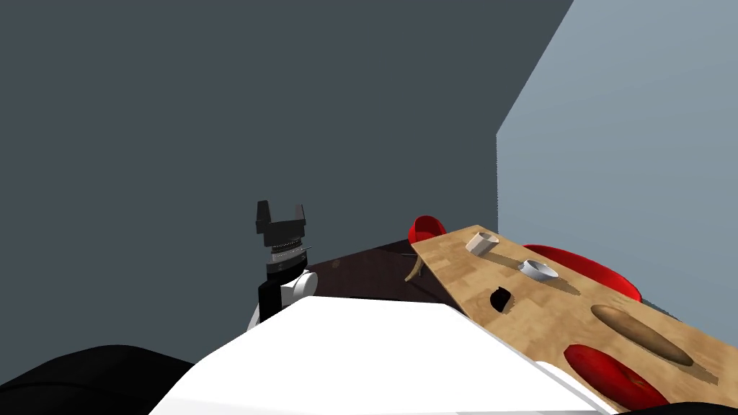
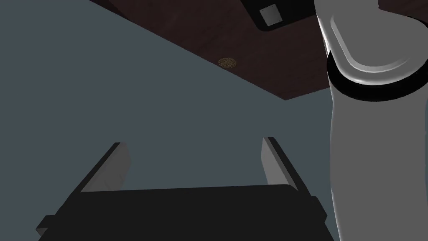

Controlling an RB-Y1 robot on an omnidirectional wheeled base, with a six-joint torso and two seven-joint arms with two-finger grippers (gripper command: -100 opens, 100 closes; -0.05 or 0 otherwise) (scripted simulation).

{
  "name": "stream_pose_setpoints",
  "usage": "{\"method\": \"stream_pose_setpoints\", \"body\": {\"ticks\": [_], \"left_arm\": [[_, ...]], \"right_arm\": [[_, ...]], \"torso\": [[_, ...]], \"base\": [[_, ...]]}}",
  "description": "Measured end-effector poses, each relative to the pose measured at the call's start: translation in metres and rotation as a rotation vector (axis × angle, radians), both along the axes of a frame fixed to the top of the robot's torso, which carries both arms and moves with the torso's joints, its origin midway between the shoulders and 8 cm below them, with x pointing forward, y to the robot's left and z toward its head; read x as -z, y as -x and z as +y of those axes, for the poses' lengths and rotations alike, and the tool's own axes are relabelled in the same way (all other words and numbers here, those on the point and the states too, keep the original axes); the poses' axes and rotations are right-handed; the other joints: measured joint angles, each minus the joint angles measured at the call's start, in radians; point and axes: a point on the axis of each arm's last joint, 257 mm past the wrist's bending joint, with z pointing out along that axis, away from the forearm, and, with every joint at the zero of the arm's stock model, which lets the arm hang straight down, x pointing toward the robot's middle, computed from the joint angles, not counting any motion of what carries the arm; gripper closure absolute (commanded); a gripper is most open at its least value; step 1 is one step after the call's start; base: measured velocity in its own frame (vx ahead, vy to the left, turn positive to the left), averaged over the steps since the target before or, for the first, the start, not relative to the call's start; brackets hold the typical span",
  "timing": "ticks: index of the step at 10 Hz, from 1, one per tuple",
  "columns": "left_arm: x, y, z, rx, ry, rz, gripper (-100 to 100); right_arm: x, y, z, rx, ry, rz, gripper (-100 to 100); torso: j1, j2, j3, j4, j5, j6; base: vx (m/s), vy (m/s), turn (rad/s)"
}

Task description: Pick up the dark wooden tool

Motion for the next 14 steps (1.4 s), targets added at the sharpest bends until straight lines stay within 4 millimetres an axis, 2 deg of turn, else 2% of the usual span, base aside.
{"method": "stream_pose_setpoints", "body": {"ticks": [1, 2, 3, 4, 6, 7, 9, 12, 14], "left_arm": [[0.0, 0.0, 0.0, 0.0, 0.0, 0.0, 0], [0.0, 0.0, 0.0, 0.0, 0.0, 0.0, 0], [0.0, 0.0, 0.0, 0.0, 0.0, 0.0, 0], [0.0, 0.0, 0.0, 0.0, 0.0, 0.0, 0], [0.0, 0.0, 0.0, 0.0, 0.0, 0.0, 0], [0.0, 0.0, 0.0, 0.0, 0.0, 0.0, 0], [0.0, 0.0, 0.0, 0.0, 0.0, 0.0, 0], [0.0, 0.0, 0.0, 0.0, 0.0, 0.0, 0], [0.0, 0.0, 0.0, 0.0, 0.0, 0.0, 0]], "right_arm": [[0.005, 0.019, -0.014, -0.038, 0.056, 0.024, -100], [0.01, 0.025, -0.026, -0.059, 0.09, 0.035, -100], [0.021, 0.04, -0.04, -0.097, 0.14, 0.06, -100], [0.029, 0.058, -0.064, -0.141, 0.203, 0.09, -100], [0.028, 0.085, -0.088, -0.217, 0.286, 0.128, -100], [0.031, 0.089, -0.098, -0.238, 0.314, 0.138, -100], [0.035, 0.123, -0.136, -0.319, 0.403, 0.19, -100], [0.032, 0.142, -0.163, -0.395, 0.481, 0.227, -100], [0.03, 0.163, -0.19, -0.465, 0.545, 0.264, -100]], "torso": [[0.0, 0.0, 0.0, 0.0, 0.0, -0.001], [0.0, 0.0, 0.0, 0.0, 0.0, 0.0], [0.0, 0.0, 0.0, 0.0, 0.0, -0.001], [-0.001, -0.002, -0.001, 0.0, 0.0, -0.001], [0.0, -0.001, 0.0, 0.0, 0.0, 0.0], [0.0, 0.0, 0.0, 0.0, 0.0, 0.0], [-0.003, 0.0, 0.0, 0.0, 0.0, -0.001], [-0.002, 0.001, 0.0, 0.0, -0.001, 0.0], [-0.004, 0.0, 0.0, 0.0, -0.001, 0.0]], "base": [[0.042, -0.015, 0.138], [0.053, -0.018, 0.217], [0.082, -0.027, 0.393], [0.063, -0.041, 0.112], [0.052, -0.03, 0.12], [0.044, -0.037, 0.231], [0.057, -0.071, 0.196], [0.038, -0.068, 0.131], [0.056, -0.126, 0.192]]}}
